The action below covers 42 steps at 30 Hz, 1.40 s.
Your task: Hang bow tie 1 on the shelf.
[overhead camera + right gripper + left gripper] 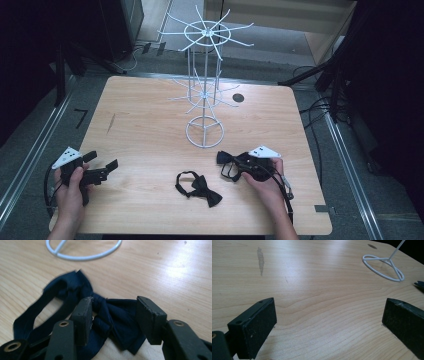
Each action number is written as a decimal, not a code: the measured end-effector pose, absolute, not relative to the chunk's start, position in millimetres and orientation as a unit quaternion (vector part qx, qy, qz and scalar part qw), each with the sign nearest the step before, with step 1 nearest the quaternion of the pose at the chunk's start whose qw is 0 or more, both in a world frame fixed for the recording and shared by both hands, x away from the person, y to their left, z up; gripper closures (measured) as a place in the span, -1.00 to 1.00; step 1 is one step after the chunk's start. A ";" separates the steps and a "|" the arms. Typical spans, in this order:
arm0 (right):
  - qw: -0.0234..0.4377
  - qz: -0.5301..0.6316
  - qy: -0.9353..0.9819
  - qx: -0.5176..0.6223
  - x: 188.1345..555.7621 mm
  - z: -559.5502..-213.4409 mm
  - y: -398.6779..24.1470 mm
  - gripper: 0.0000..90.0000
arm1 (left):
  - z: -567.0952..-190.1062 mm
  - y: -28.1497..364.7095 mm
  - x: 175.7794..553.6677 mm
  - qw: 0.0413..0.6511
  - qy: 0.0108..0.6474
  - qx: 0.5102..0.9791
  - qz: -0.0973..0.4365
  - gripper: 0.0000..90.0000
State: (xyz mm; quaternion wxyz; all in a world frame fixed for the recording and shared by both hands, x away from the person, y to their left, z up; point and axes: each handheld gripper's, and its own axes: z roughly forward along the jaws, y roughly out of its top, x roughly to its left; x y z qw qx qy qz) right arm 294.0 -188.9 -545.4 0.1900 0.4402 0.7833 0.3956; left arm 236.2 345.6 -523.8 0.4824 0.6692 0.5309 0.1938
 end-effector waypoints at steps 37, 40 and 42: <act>0.185 0.417 0.744 0.488 280.1 -534.7 -189.2 0.88 | -523.9 346.2 236.2 0.483 0.532 0.669 0.189 -1.00; 0.190 0.429 0.738 0.484 278.3 -530.4 -188.5 0.88 | -523.9 346.1 236.3 0.483 0.532 0.669 0.190 -1.00; 0.188 0.438 0.734 0.484 277.1 -527.2 -188.8 0.88 | -523.9 346.2 236.4 0.482 0.531 0.670 0.190 -1.00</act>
